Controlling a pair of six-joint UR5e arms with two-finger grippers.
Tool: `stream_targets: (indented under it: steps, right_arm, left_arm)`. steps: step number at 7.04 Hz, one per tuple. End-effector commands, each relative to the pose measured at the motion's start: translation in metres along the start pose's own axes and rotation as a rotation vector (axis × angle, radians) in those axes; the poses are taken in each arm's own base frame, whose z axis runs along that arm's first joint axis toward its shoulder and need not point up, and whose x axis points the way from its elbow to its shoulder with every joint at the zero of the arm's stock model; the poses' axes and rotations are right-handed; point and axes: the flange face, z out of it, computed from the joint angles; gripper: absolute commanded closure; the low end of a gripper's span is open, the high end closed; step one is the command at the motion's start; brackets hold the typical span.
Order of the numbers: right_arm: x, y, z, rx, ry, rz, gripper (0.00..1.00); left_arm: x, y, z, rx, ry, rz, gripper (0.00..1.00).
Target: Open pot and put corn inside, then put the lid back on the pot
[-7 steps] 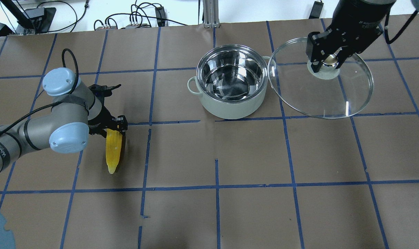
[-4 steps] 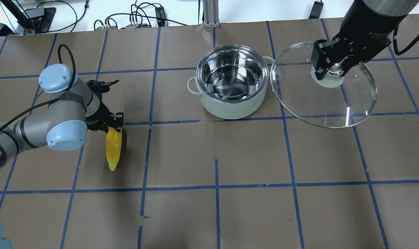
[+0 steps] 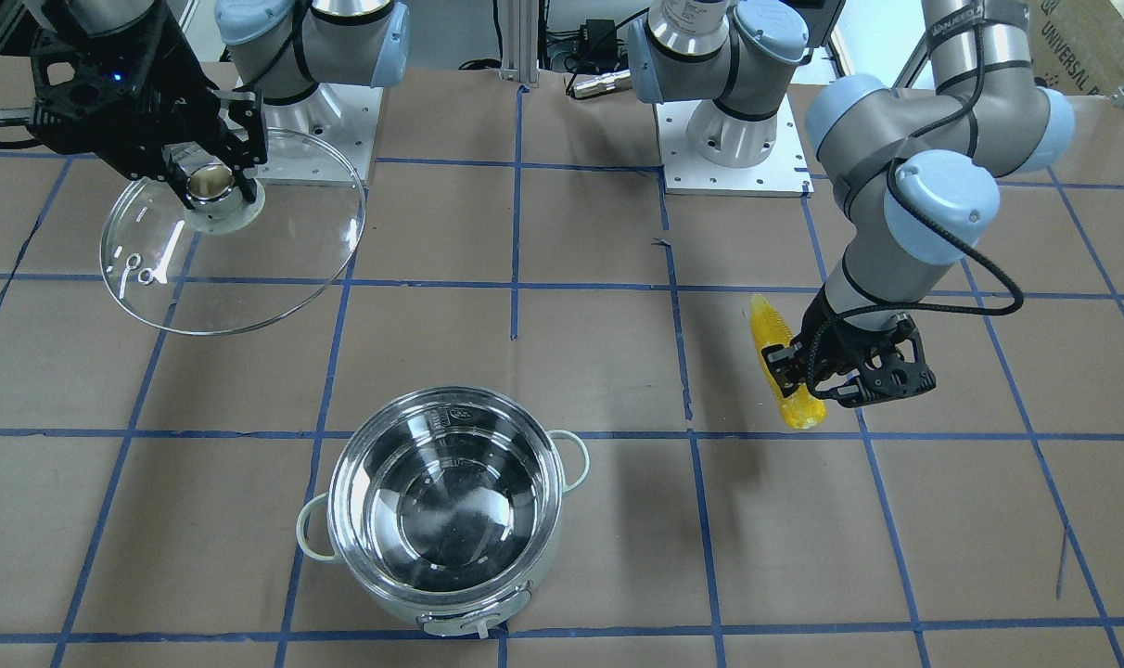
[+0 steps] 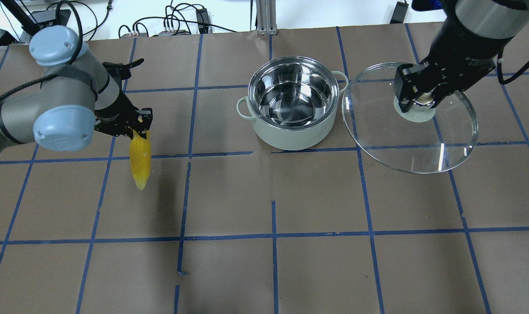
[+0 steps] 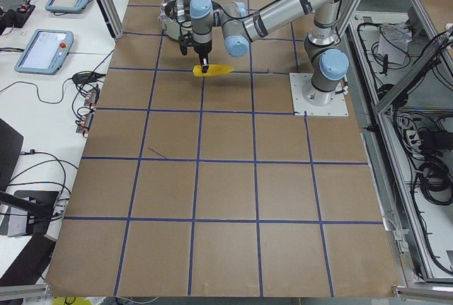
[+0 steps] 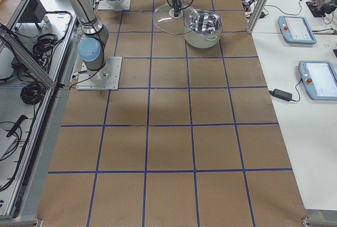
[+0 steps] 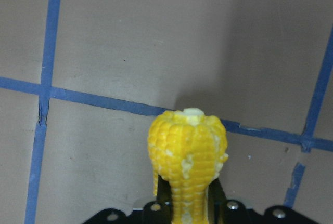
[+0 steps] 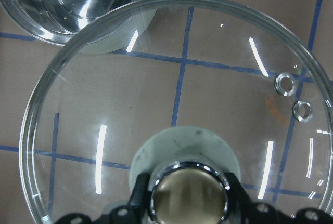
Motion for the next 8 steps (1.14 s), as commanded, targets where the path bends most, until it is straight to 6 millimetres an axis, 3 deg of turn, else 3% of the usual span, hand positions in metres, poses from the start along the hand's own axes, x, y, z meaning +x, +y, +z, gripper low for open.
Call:
stream_targets:
  steps: [1,3,4,6,8]
  right_arm:
    - [0.002,0.002,0.007,0.004,0.021,-0.001,0.75]
    - [0.003,-0.001,0.010,0.005,0.022,0.002,0.75]
    - [0.002,-0.002,0.011,0.000,0.022,0.002,0.75]
    - [0.002,-0.001,0.016,-0.012,0.020,0.001,0.75]
    - [0.002,-0.001,0.015,-0.010,0.020,0.001,0.75]
  left_arm:
    - [0.090,-0.003,-0.103,-0.036,0.008,-0.034,0.99]
    - [0.202,-0.005,-0.120,-0.029,0.130,-0.086,0.99]
    - [0.231,-0.013,-0.118,-0.025,0.152,-0.086,0.99]
    - [0.256,-0.028,-0.115,-0.047,0.213,-0.116,0.99]
    - [0.264,-0.032,-0.096,-0.062,0.209,-0.099,0.99]
